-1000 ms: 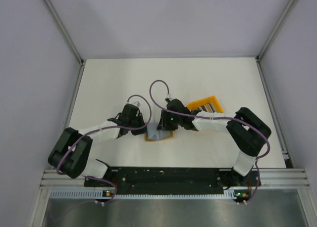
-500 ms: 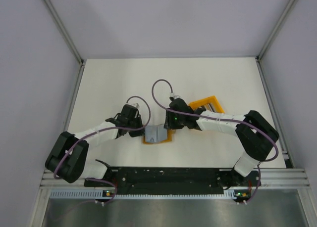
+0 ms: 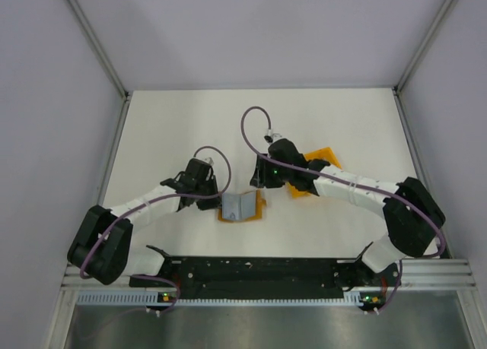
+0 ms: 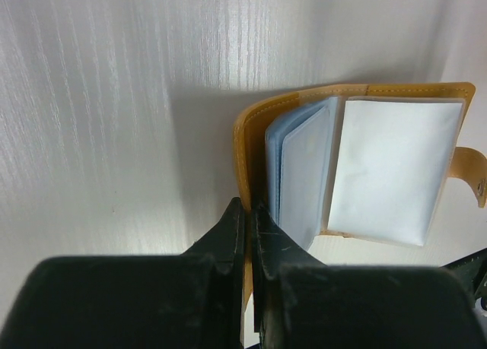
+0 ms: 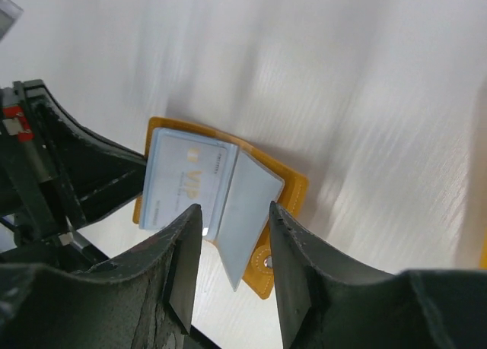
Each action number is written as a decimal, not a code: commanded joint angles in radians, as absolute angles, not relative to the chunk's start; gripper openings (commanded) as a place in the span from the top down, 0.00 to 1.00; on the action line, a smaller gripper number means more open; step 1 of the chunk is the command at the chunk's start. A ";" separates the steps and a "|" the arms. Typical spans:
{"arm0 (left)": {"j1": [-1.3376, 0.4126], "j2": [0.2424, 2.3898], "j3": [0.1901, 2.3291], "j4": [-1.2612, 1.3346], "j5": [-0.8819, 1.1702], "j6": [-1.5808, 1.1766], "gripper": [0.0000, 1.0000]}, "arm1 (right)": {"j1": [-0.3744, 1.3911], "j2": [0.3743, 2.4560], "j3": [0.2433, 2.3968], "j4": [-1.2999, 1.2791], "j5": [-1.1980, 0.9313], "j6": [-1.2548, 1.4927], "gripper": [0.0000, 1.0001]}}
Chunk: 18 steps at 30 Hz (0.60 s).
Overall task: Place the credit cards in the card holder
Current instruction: Pick up the credit card from the storage box.
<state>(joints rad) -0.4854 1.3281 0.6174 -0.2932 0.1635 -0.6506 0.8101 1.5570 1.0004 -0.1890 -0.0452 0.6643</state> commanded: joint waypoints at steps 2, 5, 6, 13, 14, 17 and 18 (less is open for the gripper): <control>-0.486 1.296 0.655 -0.302 0.152 -0.632 1.00 | 0.756 1.442 1.026 -0.198 -0.020 0.643 0.59; -0.485 1.296 0.658 -0.302 0.152 -0.627 1.00 | 0.706 1.408 1.009 -0.230 0.026 0.614 0.58; -0.488 1.295 0.660 -0.304 0.152 -0.629 1.00 | 0.678 1.398 1.003 -0.244 0.038 0.604 0.57; -0.488 1.290 0.664 -0.308 0.152 -0.629 1.00 | 0.548 1.367 0.947 -0.284 0.009 0.555 0.51; -0.488 1.289 0.664 -0.310 0.150 -0.629 1.00 | 0.532 1.370 0.943 -0.290 0.003 0.551 0.51; -0.486 1.292 0.666 -0.308 0.149 -0.627 1.00 | 0.502 1.384 0.931 -0.291 -0.043 0.531 0.51; -0.486 1.293 0.663 -0.308 0.149 -0.629 1.00 | 0.496 1.391 0.930 -0.290 -0.052 0.526 0.51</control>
